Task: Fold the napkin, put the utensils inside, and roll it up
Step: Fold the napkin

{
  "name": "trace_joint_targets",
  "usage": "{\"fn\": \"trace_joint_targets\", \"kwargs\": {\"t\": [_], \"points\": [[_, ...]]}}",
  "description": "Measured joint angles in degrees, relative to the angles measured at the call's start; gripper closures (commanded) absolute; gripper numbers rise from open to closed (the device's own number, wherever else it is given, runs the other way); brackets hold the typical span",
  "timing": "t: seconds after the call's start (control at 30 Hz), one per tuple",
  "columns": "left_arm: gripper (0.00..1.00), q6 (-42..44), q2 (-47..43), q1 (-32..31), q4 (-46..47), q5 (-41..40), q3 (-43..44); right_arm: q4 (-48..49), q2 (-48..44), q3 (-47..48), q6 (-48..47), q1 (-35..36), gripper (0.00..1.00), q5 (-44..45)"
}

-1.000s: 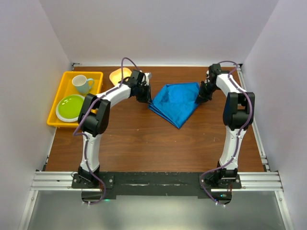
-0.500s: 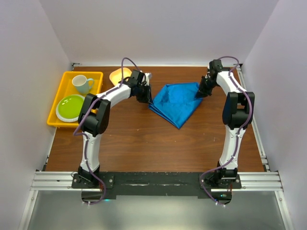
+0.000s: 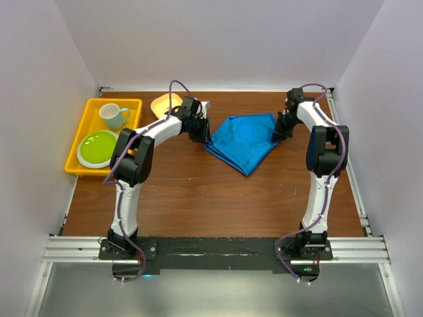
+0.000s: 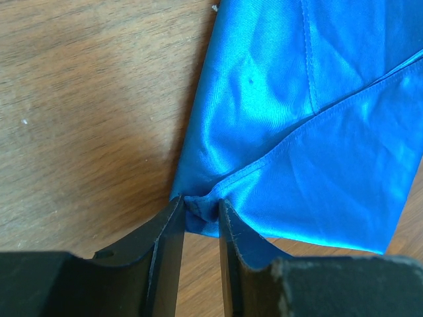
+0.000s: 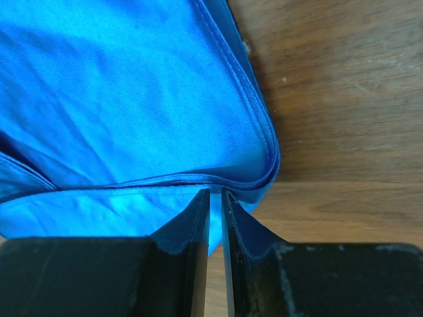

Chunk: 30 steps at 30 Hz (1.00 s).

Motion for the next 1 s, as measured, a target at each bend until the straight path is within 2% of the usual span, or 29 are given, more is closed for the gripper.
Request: {"fn": "trace_joint_targets", "kwargs": {"t": [0.1,0.23,0.43,0.83,1.0], "points": [[0.67,0.00,0.20,-0.07,-0.57,0.02,0.44,-1.31,0.28,2.23,-0.39,-0.04,0.82,0.15],[0.59,0.04,0.20,-0.17,-1.31,0.02,1.20,-1.40,0.15,5.07,-0.61,-0.04,0.80,0.07],[0.56,0.04,0.15,-0.42,-3.15,0.00,2.69,-0.85,-0.50,4.55,-0.85,-0.07,0.80,-0.11],[0.62,-1.77,-3.08,-0.74,-4.81,1.92,4.17,-0.42,0.68,0.15,-3.52,-0.11,0.80,1.70],[0.67,-3.87,-3.10,-1.46,-3.02,5.42,4.44,-0.90,0.68,0.44,-4.04,-0.11,0.76,1.81]]}}
